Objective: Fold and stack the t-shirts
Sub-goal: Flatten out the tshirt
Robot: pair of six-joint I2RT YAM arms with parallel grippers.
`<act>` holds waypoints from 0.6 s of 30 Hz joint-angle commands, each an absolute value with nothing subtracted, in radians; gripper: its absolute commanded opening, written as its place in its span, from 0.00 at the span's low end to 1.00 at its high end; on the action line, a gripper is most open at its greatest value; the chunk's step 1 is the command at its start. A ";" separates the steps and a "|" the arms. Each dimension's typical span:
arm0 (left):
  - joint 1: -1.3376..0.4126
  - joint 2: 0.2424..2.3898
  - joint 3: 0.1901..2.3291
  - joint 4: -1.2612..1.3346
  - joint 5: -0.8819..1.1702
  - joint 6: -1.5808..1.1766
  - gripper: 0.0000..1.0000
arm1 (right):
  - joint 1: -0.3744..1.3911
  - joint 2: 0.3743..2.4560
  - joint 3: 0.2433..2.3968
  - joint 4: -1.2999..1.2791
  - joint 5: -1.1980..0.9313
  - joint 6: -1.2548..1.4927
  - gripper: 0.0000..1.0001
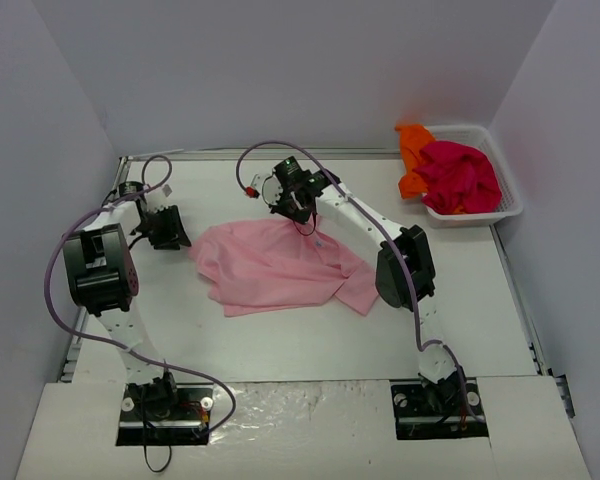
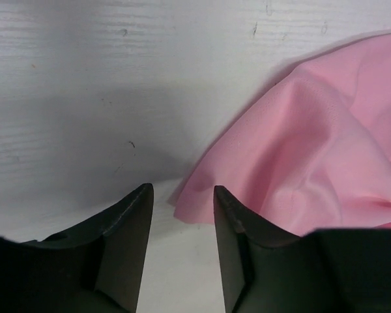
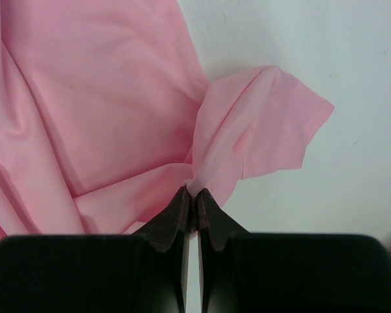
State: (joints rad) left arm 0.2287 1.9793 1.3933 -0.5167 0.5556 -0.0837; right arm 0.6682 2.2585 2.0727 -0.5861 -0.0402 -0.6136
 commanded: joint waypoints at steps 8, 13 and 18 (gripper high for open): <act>0.189 1.999 1.425 -0.512 0.637 -0.092 0.23 | 0.660 2.233 2.063 -0.604 -0.017 -0.611 0.00; 0.173 1.990 1.416 -0.546 0.620 -0.055 0.23 | 0.647 2.226 2.057 -0.606 -0.018 -0.612 0.00; 0.172 1.991 1.408 -0.581 0.578 -0.012 0.10 | 0.638 2.221 2.043 -0.604 -0.020 -0.614 0.00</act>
